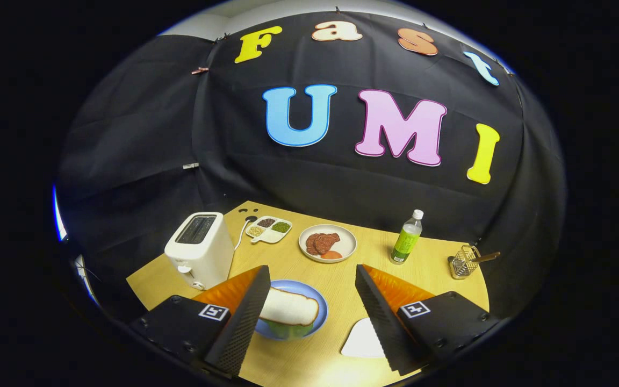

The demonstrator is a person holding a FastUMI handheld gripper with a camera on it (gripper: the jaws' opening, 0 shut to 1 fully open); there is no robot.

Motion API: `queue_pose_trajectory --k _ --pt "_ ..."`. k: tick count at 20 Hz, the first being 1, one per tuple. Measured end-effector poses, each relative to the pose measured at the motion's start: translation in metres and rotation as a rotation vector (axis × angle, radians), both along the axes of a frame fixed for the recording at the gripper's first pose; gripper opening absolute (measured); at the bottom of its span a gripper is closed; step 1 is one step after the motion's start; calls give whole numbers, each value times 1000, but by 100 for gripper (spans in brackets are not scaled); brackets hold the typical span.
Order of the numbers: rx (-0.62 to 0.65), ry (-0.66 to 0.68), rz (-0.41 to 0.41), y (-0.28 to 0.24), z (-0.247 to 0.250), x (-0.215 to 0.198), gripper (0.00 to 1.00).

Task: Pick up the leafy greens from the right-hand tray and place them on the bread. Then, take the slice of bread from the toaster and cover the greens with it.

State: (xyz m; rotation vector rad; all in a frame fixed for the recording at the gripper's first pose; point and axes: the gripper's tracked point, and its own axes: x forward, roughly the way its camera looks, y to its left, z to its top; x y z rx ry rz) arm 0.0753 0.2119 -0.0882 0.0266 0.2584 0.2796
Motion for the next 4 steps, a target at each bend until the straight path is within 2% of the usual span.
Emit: queue_pose_trajectory --k 4 --pt "2 -4 -15 2 3 -2 99"
